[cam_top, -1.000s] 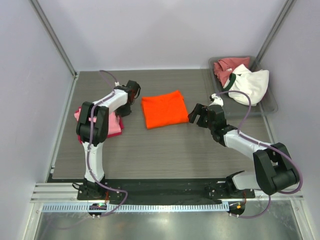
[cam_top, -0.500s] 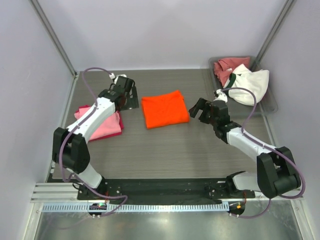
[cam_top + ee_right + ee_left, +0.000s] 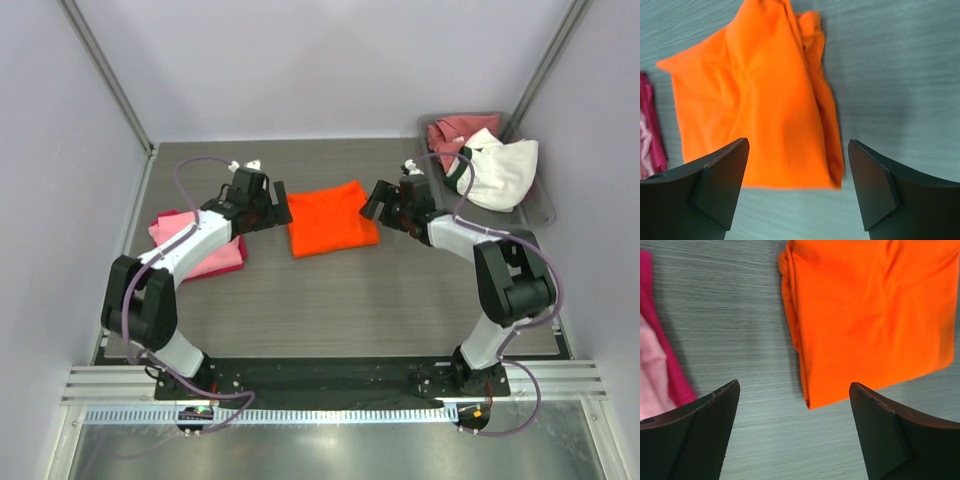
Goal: Fold and stack the t-shirts
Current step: Fold the tshirt, then neatly place the folded tshirt to the corner
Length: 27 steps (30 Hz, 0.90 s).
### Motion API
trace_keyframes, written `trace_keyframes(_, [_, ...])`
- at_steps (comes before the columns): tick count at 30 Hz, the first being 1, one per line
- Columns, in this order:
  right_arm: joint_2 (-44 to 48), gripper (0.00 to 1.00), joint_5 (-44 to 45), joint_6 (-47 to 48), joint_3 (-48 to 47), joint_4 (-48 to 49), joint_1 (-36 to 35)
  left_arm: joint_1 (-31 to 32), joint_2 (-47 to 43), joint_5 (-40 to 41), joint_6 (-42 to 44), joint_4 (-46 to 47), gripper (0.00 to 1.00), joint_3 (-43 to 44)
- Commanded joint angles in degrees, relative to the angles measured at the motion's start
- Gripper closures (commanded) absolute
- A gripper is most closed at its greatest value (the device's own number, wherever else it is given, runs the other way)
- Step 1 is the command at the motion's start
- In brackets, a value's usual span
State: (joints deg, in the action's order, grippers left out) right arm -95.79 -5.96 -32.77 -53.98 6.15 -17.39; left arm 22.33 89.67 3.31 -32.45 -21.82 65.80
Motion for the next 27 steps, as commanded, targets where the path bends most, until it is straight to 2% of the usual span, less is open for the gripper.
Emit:
trace_keyframes(1, [-4.21, 0.14, 1.02, 1.66, -7.79, -2.36, 0.16, -0.27, 3.74, -3.14, -3.58, 6.70, 0.10, 0.90])
trace_keyframes(5, [-13.52, 0.17, 1.12, 1.22, -14.57, -4.31, 0.07, -0.27, 9.97, -3.14, -6.04, 7.15, 0.16, 4.50])
trace_keyframes(12, [-22.93, 0.18, 2.35, 2.01, -24.84, -7.28, 0.25, -0.18, 19.91, -5.33, -7.81, 9.60, 0.22, 9.33])
trace_keyframes(17, [-26.29, 0.19, 2.35, 2.19, -28.72, -8.26, 0.33, -0.97, 24.32, -5.51, -9.03, 10.48, 0.26, 11.98])
trace_keyframes(20, [-27.08, 0.29, 2.00, 2.28, -29.17, -8.44, 0.60, -1.58, 25.73, -6.38, -10.97, 11.80, 0.30, 12.25])
trace_keyframes(24, [-27.35, 0.32, 2.35, 2.72, -29.52, -8.09, 0.69, -2.02, 26.87, -6.74, -13.08, 13.12, 0.35, 12.68])
trace_keyframes(27, [-28.05, 0.37, 2.18, 2.63, -30.40, -8.17, 0.60, -2.11, 28.54, -6.48, -13.87, 12.16, 0.37, 14.44])
